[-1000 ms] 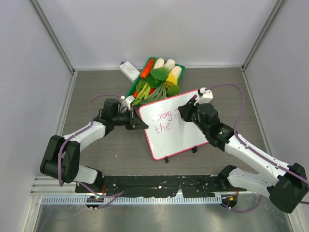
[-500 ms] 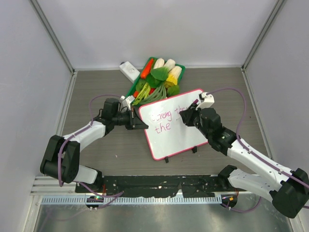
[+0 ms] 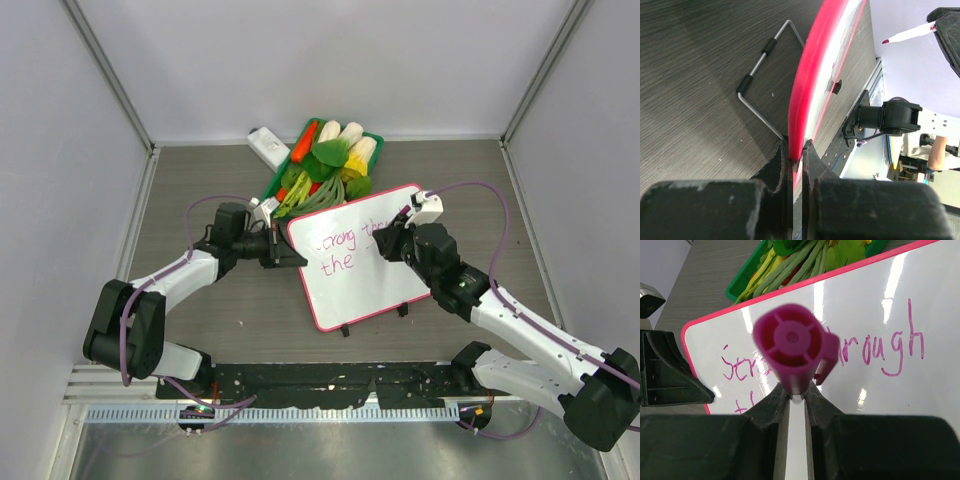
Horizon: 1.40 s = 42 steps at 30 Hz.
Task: Write a sentence on the whiteboard
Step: Write with the whiteboard marker on the whiteboard.
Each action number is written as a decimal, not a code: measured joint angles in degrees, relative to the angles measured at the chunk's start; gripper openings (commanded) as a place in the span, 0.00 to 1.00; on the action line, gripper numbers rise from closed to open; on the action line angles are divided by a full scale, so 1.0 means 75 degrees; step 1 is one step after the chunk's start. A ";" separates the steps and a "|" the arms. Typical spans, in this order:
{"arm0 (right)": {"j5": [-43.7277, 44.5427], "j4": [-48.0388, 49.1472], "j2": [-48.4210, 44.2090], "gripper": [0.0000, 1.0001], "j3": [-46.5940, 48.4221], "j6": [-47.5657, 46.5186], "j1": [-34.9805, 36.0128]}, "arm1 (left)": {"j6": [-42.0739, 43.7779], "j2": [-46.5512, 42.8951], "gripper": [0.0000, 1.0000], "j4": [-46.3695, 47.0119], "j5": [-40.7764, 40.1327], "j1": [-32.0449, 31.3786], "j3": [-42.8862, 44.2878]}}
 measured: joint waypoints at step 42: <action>0.0507 0.0571 0.0822 0.01 -0.0312 -0.0122 0.0000 | -0.0003 0.0000 0.00 -0.0076 -0.0050 -0.0003 0.0015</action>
